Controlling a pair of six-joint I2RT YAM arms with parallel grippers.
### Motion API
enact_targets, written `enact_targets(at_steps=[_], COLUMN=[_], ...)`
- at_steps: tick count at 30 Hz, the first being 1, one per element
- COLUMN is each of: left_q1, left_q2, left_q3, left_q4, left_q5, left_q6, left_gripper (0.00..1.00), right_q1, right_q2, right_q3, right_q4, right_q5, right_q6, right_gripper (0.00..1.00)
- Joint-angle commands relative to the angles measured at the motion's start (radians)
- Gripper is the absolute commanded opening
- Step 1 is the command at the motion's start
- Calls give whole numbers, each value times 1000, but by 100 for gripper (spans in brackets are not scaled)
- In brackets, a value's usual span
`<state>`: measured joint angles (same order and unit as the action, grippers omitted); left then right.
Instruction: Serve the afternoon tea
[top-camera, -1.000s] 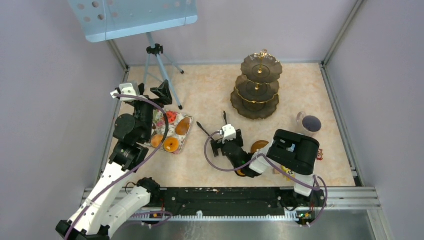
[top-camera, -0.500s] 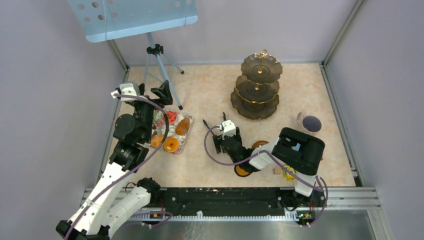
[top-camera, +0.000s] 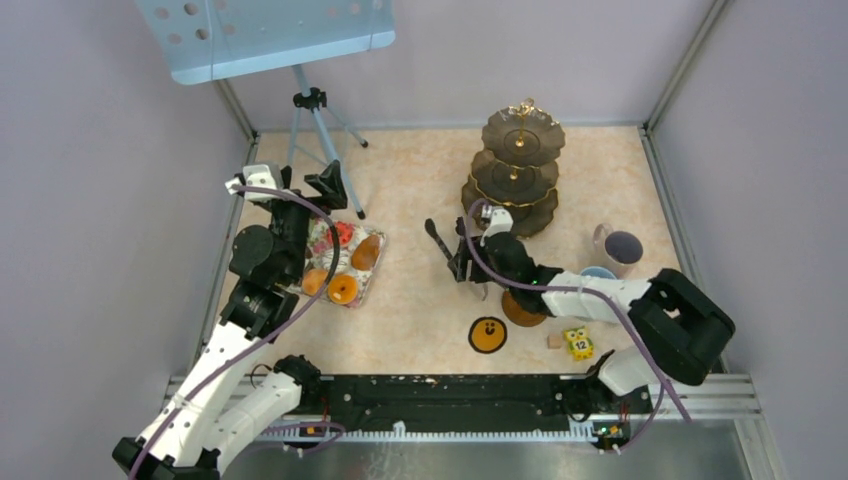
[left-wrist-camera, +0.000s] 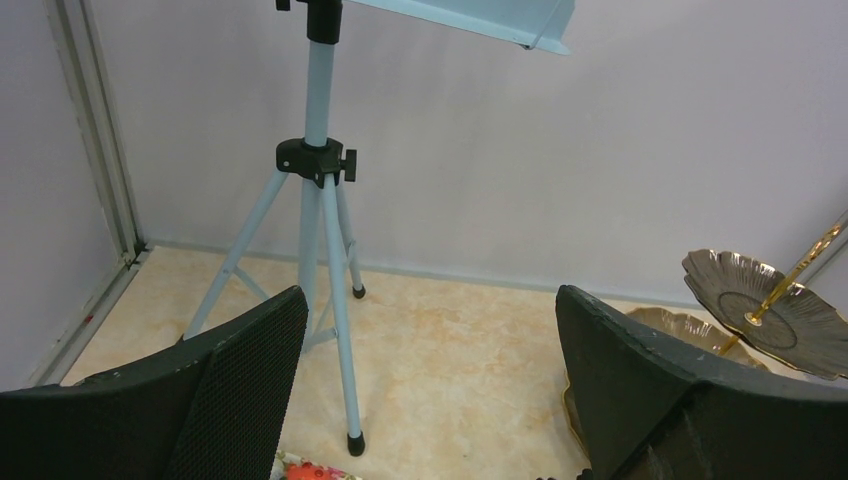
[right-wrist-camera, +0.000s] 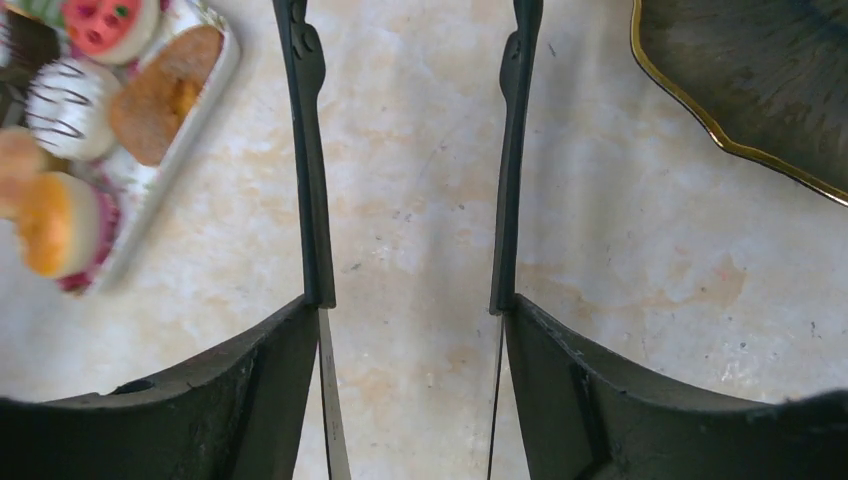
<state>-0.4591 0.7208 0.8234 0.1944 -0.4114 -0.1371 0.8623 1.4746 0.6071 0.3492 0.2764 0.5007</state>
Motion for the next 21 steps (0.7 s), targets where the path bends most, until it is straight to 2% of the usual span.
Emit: enact_targets(at_steps=[1, 4, 8, 10, 13, 16, 21], left_q1=[-2, -3, -4, -3, -3, -2, -3], left_q2=[9, 22, 62, 101, 175, 235, 379], left_q3=[-3, -1, 4, 25, 80, 117, 133], left_q4=[31, 27, 9, -56, -272, -440, -629], left_q5=[17, 29, 35, 38, 68, 107, 267], left_q6=[-9, -9, -32, -75, -145, -191, -213], left_gripper=[99, 99, 99, 99, 99, 99, 97], right_q1=[-112, -167, -211, -225, -258, -296, -345], right_q2=[-98, -123, -128, -130, -151, -202, -255], right_q3=[92, 115, 140, 154, 160, 132, 108], right_q4=[-135, -168, -224, -274, -344, -346, -411], right_q5=[-417, -619, -742, -742, -738, -738, -711], right_q6=[200, 285, 341, 323, 285, 263, 207], right_gripper=[65, 67, 68, 68, 68, 68, 68])
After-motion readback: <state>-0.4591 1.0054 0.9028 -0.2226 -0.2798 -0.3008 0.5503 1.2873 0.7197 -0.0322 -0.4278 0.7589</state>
